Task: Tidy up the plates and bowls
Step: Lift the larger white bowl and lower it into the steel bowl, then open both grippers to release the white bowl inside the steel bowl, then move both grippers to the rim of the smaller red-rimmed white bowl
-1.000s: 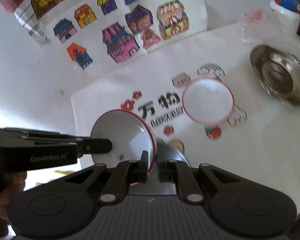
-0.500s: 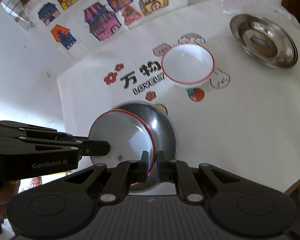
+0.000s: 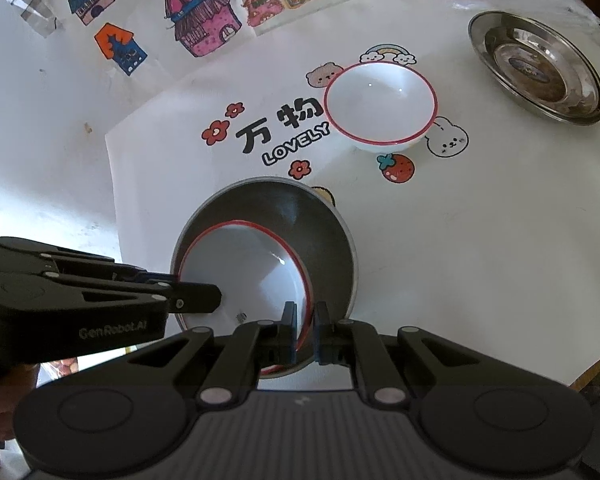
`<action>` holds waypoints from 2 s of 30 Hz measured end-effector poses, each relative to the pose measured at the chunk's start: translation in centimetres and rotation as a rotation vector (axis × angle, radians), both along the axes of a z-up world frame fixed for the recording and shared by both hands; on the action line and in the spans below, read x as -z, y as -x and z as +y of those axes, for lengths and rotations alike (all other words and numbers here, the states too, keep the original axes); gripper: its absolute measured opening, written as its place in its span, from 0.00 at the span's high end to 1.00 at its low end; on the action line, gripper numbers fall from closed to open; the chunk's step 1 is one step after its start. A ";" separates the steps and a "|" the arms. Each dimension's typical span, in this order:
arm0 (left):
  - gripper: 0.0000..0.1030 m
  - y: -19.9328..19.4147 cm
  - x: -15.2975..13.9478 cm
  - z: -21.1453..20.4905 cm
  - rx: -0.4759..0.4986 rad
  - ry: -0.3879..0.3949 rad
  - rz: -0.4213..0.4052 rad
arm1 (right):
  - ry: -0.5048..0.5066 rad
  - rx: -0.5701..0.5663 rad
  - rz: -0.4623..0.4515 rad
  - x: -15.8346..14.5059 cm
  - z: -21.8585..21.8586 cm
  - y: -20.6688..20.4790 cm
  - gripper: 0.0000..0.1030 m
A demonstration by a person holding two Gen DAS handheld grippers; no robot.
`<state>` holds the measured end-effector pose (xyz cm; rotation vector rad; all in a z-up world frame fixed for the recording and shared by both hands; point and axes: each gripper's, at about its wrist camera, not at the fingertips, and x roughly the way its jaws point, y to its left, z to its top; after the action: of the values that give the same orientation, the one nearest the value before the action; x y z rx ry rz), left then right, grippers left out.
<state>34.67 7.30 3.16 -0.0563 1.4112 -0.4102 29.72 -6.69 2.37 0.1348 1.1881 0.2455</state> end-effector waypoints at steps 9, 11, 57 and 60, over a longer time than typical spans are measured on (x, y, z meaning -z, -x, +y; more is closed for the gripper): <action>0.92 -0.7 0.6 -0.2 -0.020 -0.013 0.015 | -0.009 0.021 0.028 0.8 -0.2 -0.7 0.91; 0.92 -0.8 0.6 -0.3 -0.017 -0.017 0.012 | -0.009 0.022 0.031 0.9 -0.2 -0.8 0.91; 0.11 -4.3 -4.3 0.3 -0.124 -0.032 -0.140 | 0.000 0.063 -0.159 -4.8 -2.4 -2.0 0.15; 0.07 -4.9 -4.3 -0.2 -0.131 -0.018 -0.144 | -0.002 0.083 -0.156 -4.7 -3.1 -2.4 0.15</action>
<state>39.61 7.05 7.45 -0.1024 1.2614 -0.2875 32.08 -9.77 7.08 0.1632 1.0248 0.1814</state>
